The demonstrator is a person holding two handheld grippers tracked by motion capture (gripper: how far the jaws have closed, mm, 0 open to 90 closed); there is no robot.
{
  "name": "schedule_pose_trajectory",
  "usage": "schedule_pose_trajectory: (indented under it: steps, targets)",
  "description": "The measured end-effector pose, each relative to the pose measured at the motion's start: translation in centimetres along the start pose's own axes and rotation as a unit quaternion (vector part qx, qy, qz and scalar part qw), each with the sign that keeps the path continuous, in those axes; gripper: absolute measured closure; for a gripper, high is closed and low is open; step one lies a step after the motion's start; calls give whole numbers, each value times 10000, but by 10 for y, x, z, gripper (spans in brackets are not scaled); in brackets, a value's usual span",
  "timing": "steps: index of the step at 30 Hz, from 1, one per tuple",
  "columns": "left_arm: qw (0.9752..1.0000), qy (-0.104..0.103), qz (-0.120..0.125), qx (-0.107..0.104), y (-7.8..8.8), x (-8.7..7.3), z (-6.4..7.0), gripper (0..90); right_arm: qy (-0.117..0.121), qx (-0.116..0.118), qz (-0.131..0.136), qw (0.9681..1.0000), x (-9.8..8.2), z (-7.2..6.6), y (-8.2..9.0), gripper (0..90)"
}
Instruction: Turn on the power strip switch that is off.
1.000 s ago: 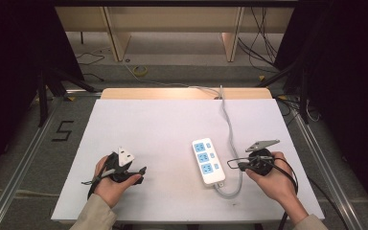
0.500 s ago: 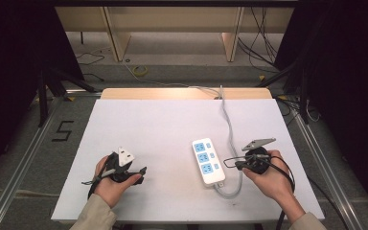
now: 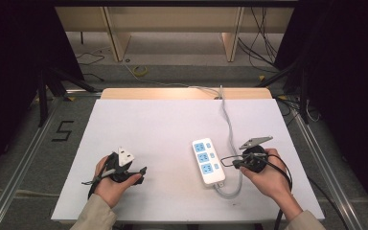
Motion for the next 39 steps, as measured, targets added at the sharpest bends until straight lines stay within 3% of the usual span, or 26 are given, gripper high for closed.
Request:
schedule_pose_trajectory:
  steps: [39]
  targets:
    - [10000,13,4,-28,-1,0,1,228,50,89,-123,9999,15,-6,-5,900]
Point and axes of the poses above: each handheld gripper's, and its own axes: y roughly backward along the jaws, x roughly out of its top, z roughly to its right, the point moved 8 cm from there along -y, roughly forward along the jaws, and after that the axes turned 2 degrees about -x, right-handed, at the moved point
